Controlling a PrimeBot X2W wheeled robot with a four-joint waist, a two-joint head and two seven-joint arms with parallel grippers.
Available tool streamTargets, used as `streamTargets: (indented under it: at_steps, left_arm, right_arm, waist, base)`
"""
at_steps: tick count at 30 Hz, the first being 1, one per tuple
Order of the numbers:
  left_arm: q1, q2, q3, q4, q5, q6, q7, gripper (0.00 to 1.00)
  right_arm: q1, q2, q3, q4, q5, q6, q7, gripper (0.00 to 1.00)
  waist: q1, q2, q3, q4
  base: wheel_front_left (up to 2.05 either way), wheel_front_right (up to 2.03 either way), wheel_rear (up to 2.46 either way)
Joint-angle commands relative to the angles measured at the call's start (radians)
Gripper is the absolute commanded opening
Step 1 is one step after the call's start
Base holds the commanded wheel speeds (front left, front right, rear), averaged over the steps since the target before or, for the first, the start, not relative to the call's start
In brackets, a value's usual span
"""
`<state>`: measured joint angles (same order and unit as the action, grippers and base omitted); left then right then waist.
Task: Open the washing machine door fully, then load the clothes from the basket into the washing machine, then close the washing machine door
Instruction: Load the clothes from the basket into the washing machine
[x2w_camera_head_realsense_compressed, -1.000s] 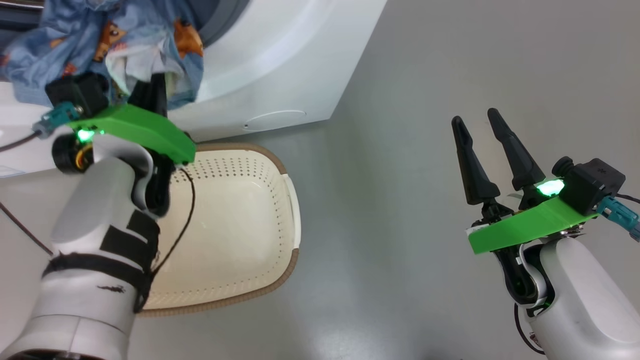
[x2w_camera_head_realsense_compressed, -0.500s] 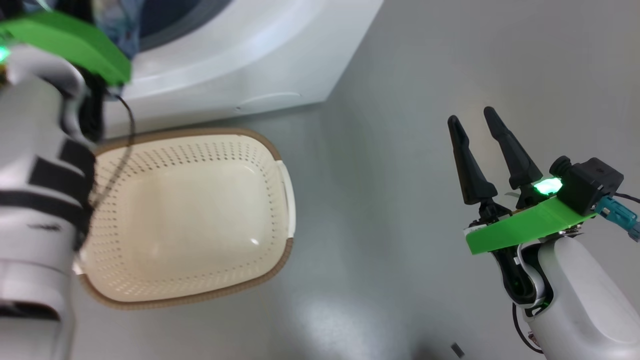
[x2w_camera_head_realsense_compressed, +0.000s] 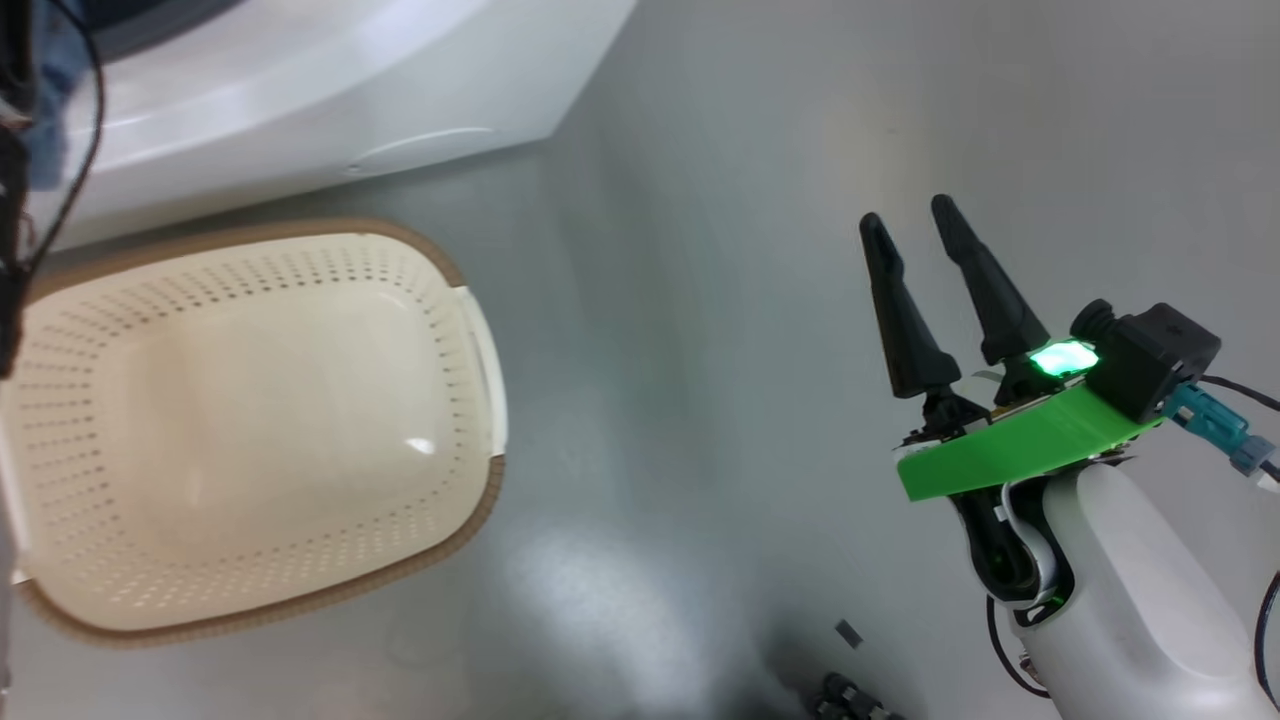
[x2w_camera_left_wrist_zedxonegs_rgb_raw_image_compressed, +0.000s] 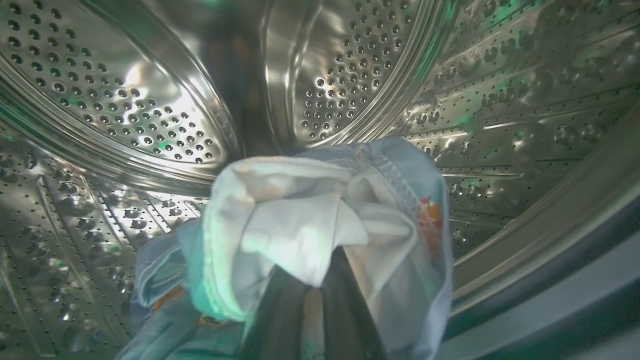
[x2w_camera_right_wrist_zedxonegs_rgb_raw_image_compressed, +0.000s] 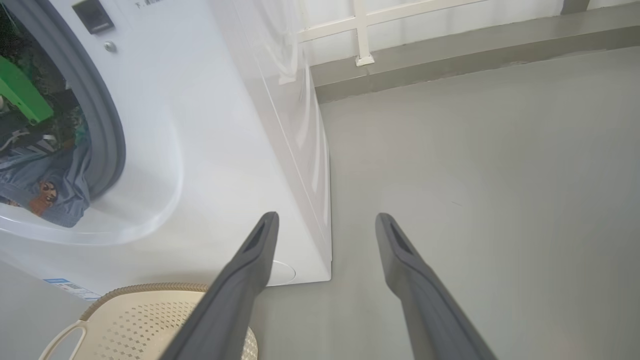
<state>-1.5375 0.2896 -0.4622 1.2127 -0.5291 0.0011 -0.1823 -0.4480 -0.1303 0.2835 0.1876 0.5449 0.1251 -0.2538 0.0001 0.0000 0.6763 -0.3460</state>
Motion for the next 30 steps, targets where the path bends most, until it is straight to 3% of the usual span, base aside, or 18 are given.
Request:
streamTargets:
  at_steps: [1, 2, 4, 9, 13, 22, 30]
  left_arm:
    - [-0.034, 0.038, -0.002, -0.008, 0.013, 0.009, -0.008, 0.15]
    - [-0.043, 0.04, -0.007, -0.001, 0.02, 0.016, -0.01, 0.35]
    - [-0.055, 0.041, -0.019, 0.018, 0.031, 0.036, 0.002, 1.0]
    - [-0.043, 0.029, -0.041, 0.059, 0.036, 0.062, 0.144, 1.0]
    - [-0.018, 0.009, -0.033, 0.065, 0.014, 0.056, 0.163, 1.0]
    - [0.072, -0.026, -0.006, 0.063, -0.033, 0.011, 0.008, 1.0]
    - [0.171, -0.057, 0.006, 0.058, -0.058, -0.023, -0.061, 1.0]
  right_arm:
    - [0.008, -0.004, 0.014, -0.022, 0.001, 0.006, -0.008, 1.0]
    - [0.008, -0.003, 0.015, -0.021, 0.001, 0.006, -0.008, 1.0]
    - [0.01, -0.001, 0.016, -0.019, 0.0, 0.006, -0.008, 1.0]
    - [0.011, -0.004, 0.021, -0.007, -0.002, 0.006, -0.008, 1.0]
    - [0.004, -0.012, 0.026, -0.002, -0.002, 0.006, -0.008, 1.0]
    - [0.007, -0.045, 0.023, 0.009, -0.002, 0.006, -0.008, 1.0]
    - [0.019, -0.068, 0.021, 0.017, 0.0, 0.006, -0.008, 1.0]
  waist:
    - [-0.0001, 0.0, 0.021, -0.026]
    - [-0.0001, 0.0, 0.021, -0.028]
    - [-0.0001, 0.0, 0.018, -0.03]
    - [-0.0001, 0.0, -0.005, -0.017]
    - [-0.0001, 0.0, -0.028, 0.002]
    - [-0.0001, 0.0, -0.098, 0.064]
    - [-0.0001, 0.0, -0.178, 0.12]
  base:
    - [0.0, 0.0, 0.0]
    - [0.0, 0.0, 0.0]
    - [0.0, 0.0, 0.0]
    - [0.0, 0.0, 0.0]
    - [0.0, 0.0, 0.0]
    - [0.0, 0.0, 0.0]
    - [0.0, 0.0, 0.0]
